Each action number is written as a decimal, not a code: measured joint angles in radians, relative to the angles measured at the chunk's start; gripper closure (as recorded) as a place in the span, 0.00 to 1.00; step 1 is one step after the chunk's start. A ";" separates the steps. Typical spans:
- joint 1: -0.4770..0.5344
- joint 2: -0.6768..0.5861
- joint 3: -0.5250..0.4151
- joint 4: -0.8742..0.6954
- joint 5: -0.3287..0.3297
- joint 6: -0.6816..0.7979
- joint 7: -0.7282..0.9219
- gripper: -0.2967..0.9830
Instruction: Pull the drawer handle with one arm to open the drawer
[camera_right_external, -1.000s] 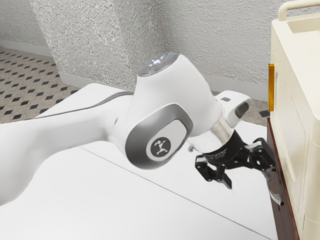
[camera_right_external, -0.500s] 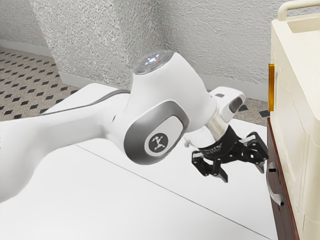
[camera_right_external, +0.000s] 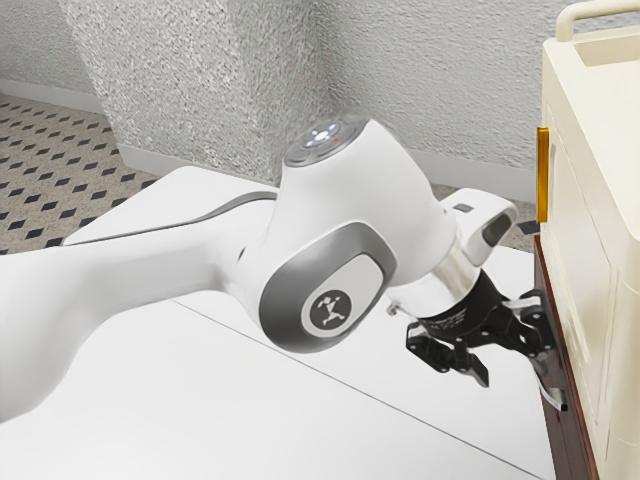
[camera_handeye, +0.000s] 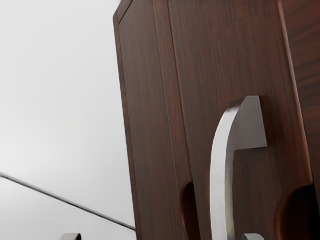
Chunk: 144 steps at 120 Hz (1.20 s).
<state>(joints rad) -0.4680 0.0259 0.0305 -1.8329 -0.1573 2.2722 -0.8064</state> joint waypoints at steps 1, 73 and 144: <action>0.000 0.000 0.000 0.000 0.000 0.000 0.000 0.48; 0.005 -0.010 0.000 -0.033 0.004 0.004 -0.008 0.54; 0.020 -0.101 0.008 -0.134 0.048 0.003 -0.025 0.54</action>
<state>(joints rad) -0.4483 -0.0755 0.0384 -1.9672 -0.1091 2.2756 -0.8312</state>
